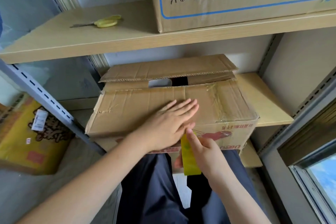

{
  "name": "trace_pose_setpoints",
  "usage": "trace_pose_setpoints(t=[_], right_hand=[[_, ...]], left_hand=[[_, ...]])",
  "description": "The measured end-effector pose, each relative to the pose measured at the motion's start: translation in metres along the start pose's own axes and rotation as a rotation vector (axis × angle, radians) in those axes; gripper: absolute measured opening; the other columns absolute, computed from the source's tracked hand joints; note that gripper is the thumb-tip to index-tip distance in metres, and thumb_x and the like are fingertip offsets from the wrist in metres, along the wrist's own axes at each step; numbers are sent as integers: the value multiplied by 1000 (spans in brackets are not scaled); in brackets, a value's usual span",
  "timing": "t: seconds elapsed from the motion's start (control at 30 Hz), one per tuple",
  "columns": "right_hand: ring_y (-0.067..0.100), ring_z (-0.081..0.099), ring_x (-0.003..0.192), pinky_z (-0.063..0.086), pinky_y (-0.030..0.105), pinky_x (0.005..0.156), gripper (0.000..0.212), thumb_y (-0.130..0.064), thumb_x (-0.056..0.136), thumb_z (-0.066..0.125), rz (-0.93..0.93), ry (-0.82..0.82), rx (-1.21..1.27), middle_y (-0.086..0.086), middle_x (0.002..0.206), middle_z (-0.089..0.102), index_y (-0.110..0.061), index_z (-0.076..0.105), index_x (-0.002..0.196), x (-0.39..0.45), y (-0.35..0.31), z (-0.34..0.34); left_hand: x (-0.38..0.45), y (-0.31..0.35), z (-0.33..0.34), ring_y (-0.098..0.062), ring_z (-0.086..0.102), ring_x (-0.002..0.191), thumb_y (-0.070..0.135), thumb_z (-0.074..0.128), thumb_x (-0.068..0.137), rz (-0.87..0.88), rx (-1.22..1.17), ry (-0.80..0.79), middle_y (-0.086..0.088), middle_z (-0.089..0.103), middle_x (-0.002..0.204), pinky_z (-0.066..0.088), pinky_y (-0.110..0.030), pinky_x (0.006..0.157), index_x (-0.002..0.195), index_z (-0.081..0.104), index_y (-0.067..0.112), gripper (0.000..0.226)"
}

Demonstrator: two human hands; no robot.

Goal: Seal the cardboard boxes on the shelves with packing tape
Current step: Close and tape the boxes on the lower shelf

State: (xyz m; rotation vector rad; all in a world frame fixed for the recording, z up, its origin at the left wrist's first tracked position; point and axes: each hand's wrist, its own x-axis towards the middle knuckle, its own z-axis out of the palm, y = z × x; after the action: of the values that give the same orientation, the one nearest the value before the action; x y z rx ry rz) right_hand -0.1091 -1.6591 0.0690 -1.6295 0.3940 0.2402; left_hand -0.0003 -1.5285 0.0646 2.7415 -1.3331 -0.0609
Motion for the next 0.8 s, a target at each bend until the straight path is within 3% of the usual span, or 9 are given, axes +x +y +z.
trace_pose_setpoints(t=[0.07,0.17,0.23,0.33,0.43,0.53,0.63,0.7,0.8], right_hand=[[20,72,61,60,31,67,73,-59,95,41,-6,16,-11,12,63,72,9,66,85,3,3,2],[32,67,71,56,42,74,93,-83,80,31,-55,174,-207,15,67,69,5,62,75,5,8,0],[31,58,63,49,39,64,81,-78,84,22,-123,331,-444,8,61,62,-8,58,63,5,5,-6],[22,57,57,43,28,53,68,-67,94,23,-206,595,-790,-2,58,62,-18,62,66,0,-12,-20],[20,55,49,37,24,46,51,-52,99,41,-526,744,-697,-6,52,59,-17,52,64,-6,-51,-18],[19,50,48,31,28,41,36,-42,97,46,-988,686,-607,-8,54,53,-21,45,68,-12,-113,15],[21,41,48,19,26,42,28,-34,93,53,-1265,673,-707,-5,59,47,-22,44,70,7,-191,69],[24,47,58,19,27,46,18,-25,94,52,-1222,587,-859,-5,70,46,-21,48,77,40,-243,108],[31,63,96,37,30,63,17,-9,96,47,-926,325,-976,8,102,62,-11,62,104,97,-289,141]], left_hand=[[-12,-2,5,2,-3,150,40,17,105,49,37,66,15,4,165,1,-29,125,159,11,28,55],[-2,-9,1,0,9,150,46,24,104,52,-11,83,14,15,163,11,-28,124,157,22,29,55],[7,-11,0,-4,20,148,50,31,101,51,20,96,10,26,160,22,-30,122,154,33,26,58],[7,-9,1,-14,45,138,31,56,99,127,60,181,1,48,149,45,-35,110,142,53,17,45],[-7,-10,-24,-7,57,124,35,53,101,95,23,260,10,61,136,48,-22,97,130,61,24,32],[-29,-15,-67,-4,56,101,45,36,101,-191,-99,549,13,68,110,38,-16,75,112,66,26,37],[-50,-24,-92,-5,60,77,54,32,93,-473,-341,851,13,67,85,47,-29,66,92,64,24,44],[-57,-23,-94,1,59,68,49,42,94,-551,-475,926,20,65,75,44,-24,59,83,63,32,30],[-62,-8,-83,0,66,75,45,47,97,-560,-609,967,23,68,77,44,-20,61,76,63,41,26]])
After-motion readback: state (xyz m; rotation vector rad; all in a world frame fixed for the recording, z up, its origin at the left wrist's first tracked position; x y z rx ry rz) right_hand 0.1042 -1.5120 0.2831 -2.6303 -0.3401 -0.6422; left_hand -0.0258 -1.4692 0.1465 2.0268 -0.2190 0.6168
